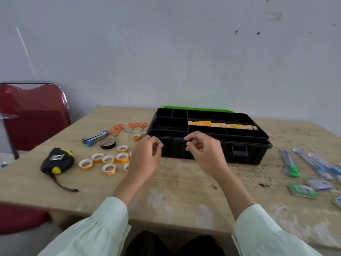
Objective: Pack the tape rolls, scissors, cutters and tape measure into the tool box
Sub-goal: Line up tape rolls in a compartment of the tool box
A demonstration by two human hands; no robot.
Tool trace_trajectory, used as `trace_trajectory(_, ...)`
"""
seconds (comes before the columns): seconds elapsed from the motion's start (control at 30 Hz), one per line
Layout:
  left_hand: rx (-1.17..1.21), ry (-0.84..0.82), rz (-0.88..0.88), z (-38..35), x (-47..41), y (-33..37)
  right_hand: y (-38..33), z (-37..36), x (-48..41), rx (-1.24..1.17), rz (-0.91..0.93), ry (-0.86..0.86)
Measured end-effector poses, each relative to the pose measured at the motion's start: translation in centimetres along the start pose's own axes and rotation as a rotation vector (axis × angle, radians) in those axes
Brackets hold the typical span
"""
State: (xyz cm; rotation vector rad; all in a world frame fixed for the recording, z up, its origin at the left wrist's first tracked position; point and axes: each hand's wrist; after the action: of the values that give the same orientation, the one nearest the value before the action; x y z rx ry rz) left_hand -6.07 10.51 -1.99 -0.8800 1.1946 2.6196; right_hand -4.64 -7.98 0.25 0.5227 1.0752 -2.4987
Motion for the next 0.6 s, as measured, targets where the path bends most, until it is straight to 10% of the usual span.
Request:
trace_trajectory(0.27,-0.329,-0.010,0.282,4.1,4.9,-4.4,1.0,-4.9,3.1,0.329,0.084,-0.509)
trace_trajectory(0.6,-0.240,-0.032,0.129,3.7,4.9,-3.9,1.5,-5.5,3.4,0.424,0.116,-0.509)
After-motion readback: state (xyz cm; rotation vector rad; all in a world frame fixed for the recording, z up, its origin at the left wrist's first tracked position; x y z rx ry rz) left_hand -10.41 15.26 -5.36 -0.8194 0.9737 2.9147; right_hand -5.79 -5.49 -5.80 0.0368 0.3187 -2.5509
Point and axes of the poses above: each hand's wrist, its own x-axis away from the middle knuckle, its own z-axis out of the back of the hand, y = z × x, and after that the axes turned 8 degrees about x, right-handed
